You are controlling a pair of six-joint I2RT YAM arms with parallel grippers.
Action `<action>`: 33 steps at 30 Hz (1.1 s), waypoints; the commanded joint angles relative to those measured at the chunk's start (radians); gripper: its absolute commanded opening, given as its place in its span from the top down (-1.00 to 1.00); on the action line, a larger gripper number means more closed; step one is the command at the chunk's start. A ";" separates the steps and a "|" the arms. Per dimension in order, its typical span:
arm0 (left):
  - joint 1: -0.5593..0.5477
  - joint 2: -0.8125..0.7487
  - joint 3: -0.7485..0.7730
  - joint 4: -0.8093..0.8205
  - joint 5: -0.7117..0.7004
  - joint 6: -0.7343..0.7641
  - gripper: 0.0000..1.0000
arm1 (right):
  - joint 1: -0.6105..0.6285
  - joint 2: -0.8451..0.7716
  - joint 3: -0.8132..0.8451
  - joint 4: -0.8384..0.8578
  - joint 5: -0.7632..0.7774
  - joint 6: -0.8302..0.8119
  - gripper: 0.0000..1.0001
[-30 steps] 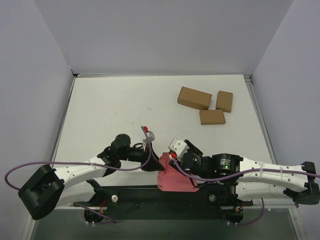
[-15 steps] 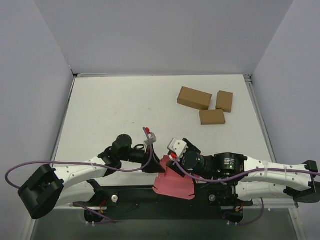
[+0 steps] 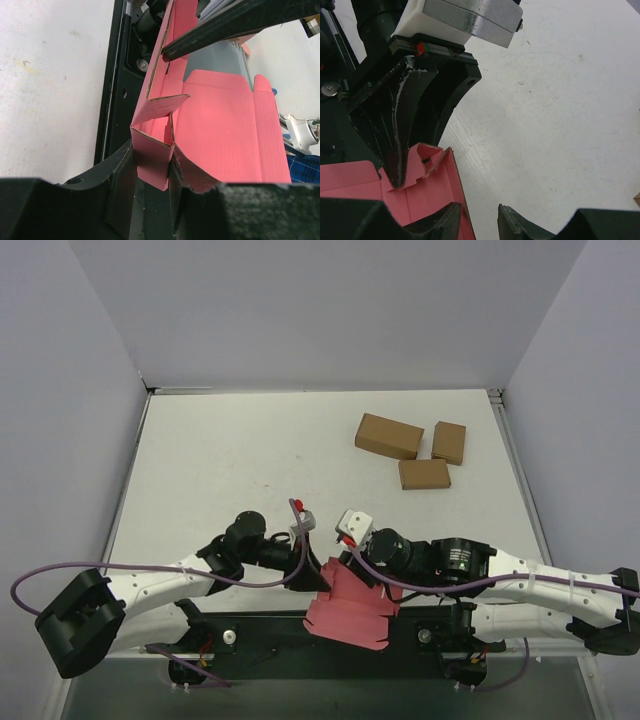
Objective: Fold the paper box
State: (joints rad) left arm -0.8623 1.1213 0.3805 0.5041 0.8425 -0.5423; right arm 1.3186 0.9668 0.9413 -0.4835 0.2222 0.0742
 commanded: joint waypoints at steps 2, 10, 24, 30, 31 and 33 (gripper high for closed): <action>-0.009 -0.035 0.044 0.043 0.032 0.002 0.72 | -0.015 0.019 0.013 -0.010 -0.073 0.006 0.35; -0.007 -0.060 0.044 0.037 0.014 -0.004 0.45 | -0.016 0.020 0.004 -0.006 -0.044 0.003 1.00; 0.011 -0.121 0.109 -0.133 -0.083 0.039 -0.29 | 0.027 0.042 -0.010 -0.033 0.176 -0.056 1.00; 0.013 -0.149 0.147 -0.236 -0.180 0.071 -0.29 | 0.048 0.076 0.001 -0.047 0.230 -0.065 1.00; 0.016 -0.152 0.149 -0.242 -0.183 0.076 -0.29 | 0.054 0.081 0.002 -0.047 0.235 -0.065 1.00; 0.014 -0.161 0.150 -0.242 -0.171 0.077 -0.29 | 0.057 0.087 0.005 -0.049 0.243 -0.065 1.00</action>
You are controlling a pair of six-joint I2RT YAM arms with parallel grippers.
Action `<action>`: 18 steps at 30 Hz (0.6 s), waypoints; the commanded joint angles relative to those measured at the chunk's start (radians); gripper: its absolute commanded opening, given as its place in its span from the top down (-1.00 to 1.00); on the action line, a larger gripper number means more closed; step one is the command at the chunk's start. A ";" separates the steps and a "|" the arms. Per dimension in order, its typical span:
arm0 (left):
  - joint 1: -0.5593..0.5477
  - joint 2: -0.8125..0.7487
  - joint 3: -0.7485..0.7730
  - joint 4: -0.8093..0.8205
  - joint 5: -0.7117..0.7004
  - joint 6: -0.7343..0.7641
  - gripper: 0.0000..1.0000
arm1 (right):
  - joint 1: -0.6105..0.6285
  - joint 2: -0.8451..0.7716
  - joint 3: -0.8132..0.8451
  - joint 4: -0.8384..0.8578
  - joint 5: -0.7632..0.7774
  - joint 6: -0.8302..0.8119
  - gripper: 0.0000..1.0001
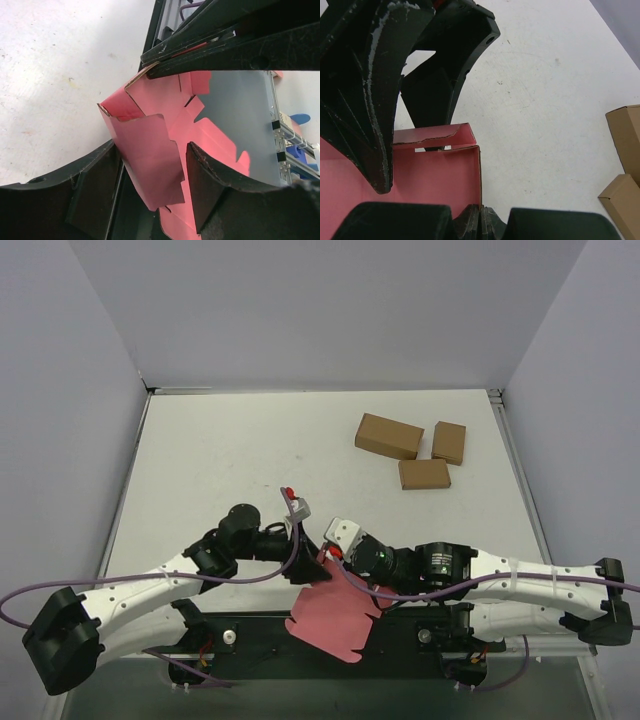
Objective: Fold the paper box
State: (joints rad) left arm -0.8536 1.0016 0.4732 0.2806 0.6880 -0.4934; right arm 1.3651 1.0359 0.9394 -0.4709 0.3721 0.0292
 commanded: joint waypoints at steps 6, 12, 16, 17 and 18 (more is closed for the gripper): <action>0.011 -0.081 0.061 -0.055 -0.047 0.030 -0.29 | 0.014 0.023 0.016 -0.066 0.129 -0.020 1.00; 0.010 -0.072 0.073 -0.072 -0.093 0.036 -0.26 | 0.022 0.047 0.024 -0.066 0.140 -0.020 1.00; 0.010 -0.051 0.090 -0.066 -0.105 0.038 -0.23 | 0.028 0.069 0.030 -0.066 0.157 -0.020 1.00; 0.008 -0.041 0.093 -0.063 -0.110 0.036 -0.22 | 0.029 0.072 0.032 -0.064 0.157 -0.021 1.00; 0.007 -0.037 0.096 -0.057 -0.114 0.029 -0.21 | 0.029 0.073 0.033 -0.064 0.162 -0.022 1.00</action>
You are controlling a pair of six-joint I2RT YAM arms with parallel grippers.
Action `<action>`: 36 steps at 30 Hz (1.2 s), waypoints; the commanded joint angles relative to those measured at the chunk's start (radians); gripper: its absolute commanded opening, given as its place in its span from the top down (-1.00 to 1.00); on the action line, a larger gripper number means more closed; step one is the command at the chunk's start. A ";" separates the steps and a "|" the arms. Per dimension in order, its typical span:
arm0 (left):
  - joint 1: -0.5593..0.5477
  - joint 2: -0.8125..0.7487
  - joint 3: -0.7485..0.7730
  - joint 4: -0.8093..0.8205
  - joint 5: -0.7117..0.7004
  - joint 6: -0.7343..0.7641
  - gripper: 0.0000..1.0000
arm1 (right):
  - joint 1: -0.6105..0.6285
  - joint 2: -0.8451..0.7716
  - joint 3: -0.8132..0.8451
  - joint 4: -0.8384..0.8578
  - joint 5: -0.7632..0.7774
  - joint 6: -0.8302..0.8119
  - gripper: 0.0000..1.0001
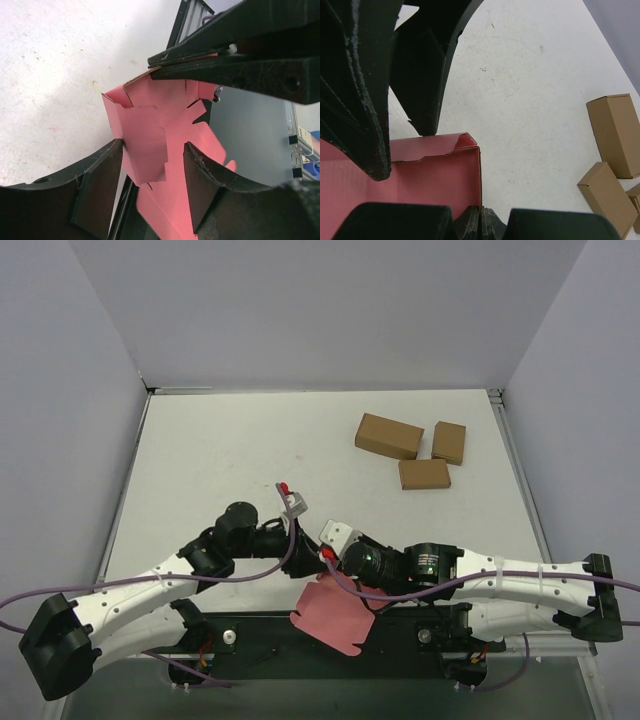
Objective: Fold the paper box
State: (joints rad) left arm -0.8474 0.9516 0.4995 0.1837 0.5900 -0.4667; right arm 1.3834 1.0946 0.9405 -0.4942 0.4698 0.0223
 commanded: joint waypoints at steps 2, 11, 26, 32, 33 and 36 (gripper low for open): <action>-0.002 0.022 0.070 0.062 -0.030 -0.007 -0.19 | 0.012 0.019 0.035 -0.041 0.067 -0.015 1.00; -0.068 0.082 0.092 0.043 -0.188 -0.001 -0.14 | 0.014 0.036 0.041 -0.034 0.079 -0.005 1.00; -0.097 0.085 0.056 0.085 -0.430 0.074 -0.29 | 0.017 0.036 0.004 0.002 0.072 0.002 1.00; -0.104 0.125 0.054 0.112 -0.420 0.089 -0.24 | 0.017 0.033 0.007 0.002 0.067 0.004 1.00; -0.104 0.128 0.053 0.114 -0.418 0.091 -0.21 | 0.017 0.030 0.007 0.000 0.069 0.004 1.00; -0.111 0.142 0.056 0.114 -0.420 0.108 0.04 | 0.017 0.030 0.004 0.003 0.069 0.007 1.00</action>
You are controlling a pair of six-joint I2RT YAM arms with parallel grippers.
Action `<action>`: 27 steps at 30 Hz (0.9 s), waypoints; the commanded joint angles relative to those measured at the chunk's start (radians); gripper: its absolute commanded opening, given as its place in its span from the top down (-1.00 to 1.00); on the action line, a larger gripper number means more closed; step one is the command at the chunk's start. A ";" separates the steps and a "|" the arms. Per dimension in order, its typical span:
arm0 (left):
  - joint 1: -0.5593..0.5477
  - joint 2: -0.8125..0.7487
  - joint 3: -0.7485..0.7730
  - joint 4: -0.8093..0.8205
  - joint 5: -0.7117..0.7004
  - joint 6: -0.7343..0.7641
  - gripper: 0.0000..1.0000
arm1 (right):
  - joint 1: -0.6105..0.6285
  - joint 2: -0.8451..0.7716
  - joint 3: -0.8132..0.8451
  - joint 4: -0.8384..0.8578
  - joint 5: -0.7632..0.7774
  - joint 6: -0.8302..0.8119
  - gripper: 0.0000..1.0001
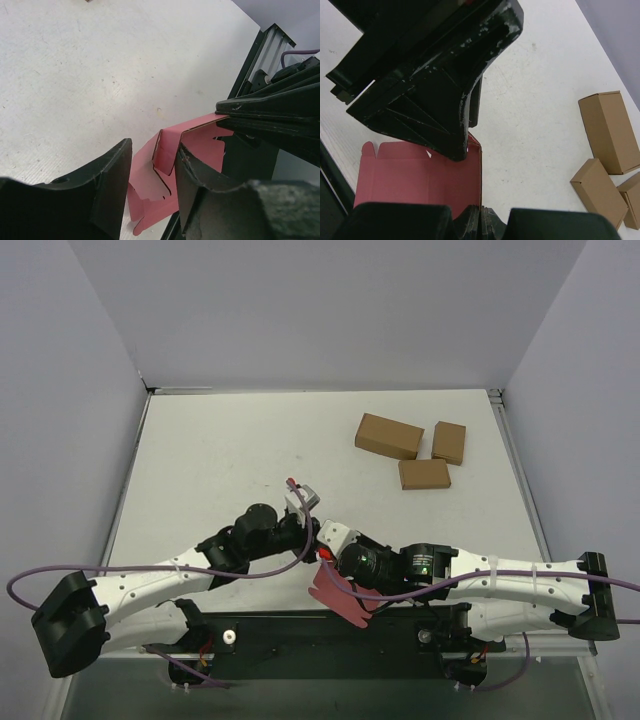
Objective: Fold the paper box
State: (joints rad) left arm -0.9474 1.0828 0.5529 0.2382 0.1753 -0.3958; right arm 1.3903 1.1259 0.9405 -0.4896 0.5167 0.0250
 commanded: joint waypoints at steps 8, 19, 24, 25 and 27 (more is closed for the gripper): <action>-0.040 0.043 0.002 0.052 -0.049 0.093 0.54 | 0.009 0.009 0.001 0.005 0.040 0.024 0.88; -0.063 0.025 -0.047 0.010 -0.299 0.098 1.00 | -0.068 -0.081 -0.058 0.043 0.066 0.168 -0.06; -0.070 -0.010 -0.065 -0.075 -0.460 0.084 1.00 | -0.140 -0.168 -0.094 0.046 0.075 0.301 -0.34; -0.073 -0.017 -0.068 -0.082 -0.508 0.074 1.00 | -0.154 -0.179 -0.095 0.046 0.080 0.343 -0.37; -0.074 -0.020 -0.079 -0.086 -0.543 0.064 1.00 | -0.157 -0.198 -0.095 0.048 0.104 0.493 -0.39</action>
State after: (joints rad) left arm -1.0134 1.0954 0.4850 0.1745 -0.2127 -0.3107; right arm 1.2514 0.9730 0.8513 -0.4503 0.5518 0.2749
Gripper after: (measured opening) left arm 0.050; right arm 0.686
